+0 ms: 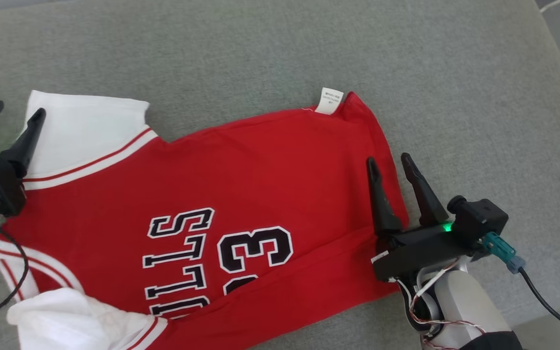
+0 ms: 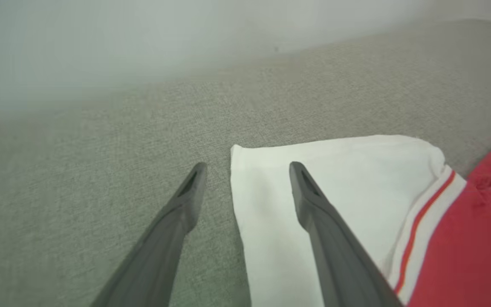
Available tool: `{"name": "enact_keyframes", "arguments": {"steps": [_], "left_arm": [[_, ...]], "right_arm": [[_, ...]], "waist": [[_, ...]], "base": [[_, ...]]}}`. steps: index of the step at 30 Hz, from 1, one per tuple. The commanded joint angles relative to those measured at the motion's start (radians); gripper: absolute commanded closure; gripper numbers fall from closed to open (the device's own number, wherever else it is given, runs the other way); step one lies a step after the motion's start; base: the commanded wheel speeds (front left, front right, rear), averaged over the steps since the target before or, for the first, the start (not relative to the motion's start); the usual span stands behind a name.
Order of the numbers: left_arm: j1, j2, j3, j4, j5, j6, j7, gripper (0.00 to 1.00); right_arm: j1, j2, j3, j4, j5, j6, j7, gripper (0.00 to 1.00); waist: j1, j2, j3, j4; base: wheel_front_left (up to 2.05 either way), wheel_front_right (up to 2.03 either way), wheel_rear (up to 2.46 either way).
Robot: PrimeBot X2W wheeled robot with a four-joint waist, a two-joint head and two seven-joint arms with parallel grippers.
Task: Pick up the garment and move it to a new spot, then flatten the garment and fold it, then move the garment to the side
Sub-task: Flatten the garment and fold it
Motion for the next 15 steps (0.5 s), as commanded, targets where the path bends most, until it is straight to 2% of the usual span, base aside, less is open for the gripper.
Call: {"name": "enact_keyframes", "arguments": {"steps": [1, 10, 15], "left_arm": [[-0.024, 0.009, -0.017, 0.030, -0.023, 0.001, -0.006, 0.00], [-0.106, 0.035, -0.076, 0.141, -0.008, 0.001, -0.010, 0.00], [-0.132, 0.023, -0.115, 0.174, -0.042, 0.001, -0.004, 0.02]], "right_arm": [[-0.015, 0.006, 0.008, 0.004, 0.002, -0.001, -0.007, 0.00], [-0.016, 0.013, 0.012, -0.006, 0.004, -0.001, -0.007, 0.00], [-0.010, 0.014, 0.006, -0.007, 0.005, -0.001, -0.007, 0.00]], "waist": [[-0.0002, -0.0002, 0.035, -0.039], [-0.0002, -0.0002, 0.054, -0.067], [-0.0002, -0.0002, 0.052, -0.072]], "base": [[0.00, 0.00, 0.00], [0.00, 0.00, 0.00], [0.00, 0.00, 0.00]]}}
